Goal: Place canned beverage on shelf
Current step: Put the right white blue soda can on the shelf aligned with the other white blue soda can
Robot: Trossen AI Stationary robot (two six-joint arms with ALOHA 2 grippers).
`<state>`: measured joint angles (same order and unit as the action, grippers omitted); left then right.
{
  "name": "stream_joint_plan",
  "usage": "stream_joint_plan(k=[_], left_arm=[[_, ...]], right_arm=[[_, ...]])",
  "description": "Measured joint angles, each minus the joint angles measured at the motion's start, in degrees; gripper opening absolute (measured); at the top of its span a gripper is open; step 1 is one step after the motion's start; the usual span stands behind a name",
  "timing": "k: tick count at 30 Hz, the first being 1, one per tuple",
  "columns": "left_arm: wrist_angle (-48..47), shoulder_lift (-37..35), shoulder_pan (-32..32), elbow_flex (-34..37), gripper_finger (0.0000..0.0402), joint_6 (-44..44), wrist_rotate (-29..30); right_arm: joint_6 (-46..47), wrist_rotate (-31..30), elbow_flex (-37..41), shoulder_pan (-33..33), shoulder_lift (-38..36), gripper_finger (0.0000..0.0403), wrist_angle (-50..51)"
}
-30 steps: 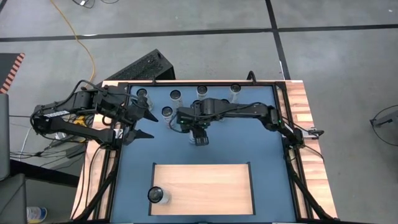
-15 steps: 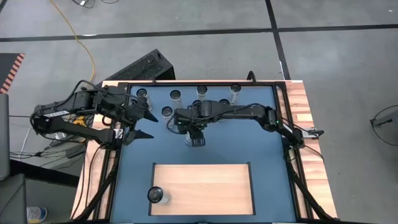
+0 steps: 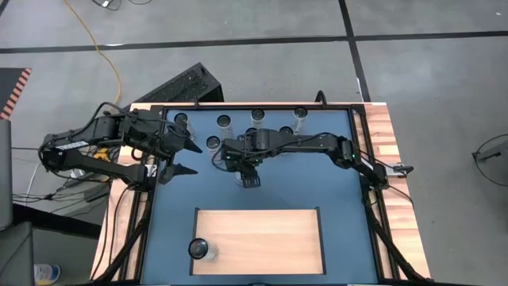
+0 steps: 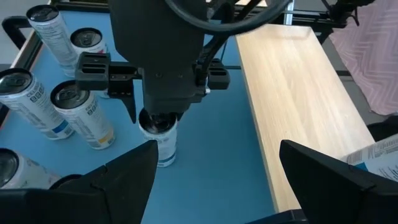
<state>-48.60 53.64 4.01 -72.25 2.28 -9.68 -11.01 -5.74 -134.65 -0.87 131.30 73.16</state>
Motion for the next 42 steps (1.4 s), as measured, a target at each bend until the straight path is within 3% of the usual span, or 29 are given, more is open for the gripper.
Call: stream_joint_plan(k=[8,15,28,35,42], left_arm=[[0.0,0.0,0.0,0.0,0.0322,-2.2,0.5],[0.9,1.6,0.0,0.1,0.0322,-5.1,1.6],[14.7,10.8,0.4,6.2,0.0322,-12.2,1.5],[25.2,14.2,2.2,10.5,0.0322,-12.5,0.8],[27.7,17.1,4.2,12.7,0.0322,-12.5,0.6]], right_arm=[[0.2,-0.2,-0.3,0.3,-1.5,0.0296,1.0],[2.6,-0.2,-0.3,0.7,-8.0,0.0297,3.1],[9.0,-2.7,-0.4,4.7,-22.4,0.0297,4.4],[12.5,-8.6,-0.4,9.2,-24.9,0.0297,6.5],[12.8,-11.1,-0.3,12.6,-24.5,0.0297,8.9]])
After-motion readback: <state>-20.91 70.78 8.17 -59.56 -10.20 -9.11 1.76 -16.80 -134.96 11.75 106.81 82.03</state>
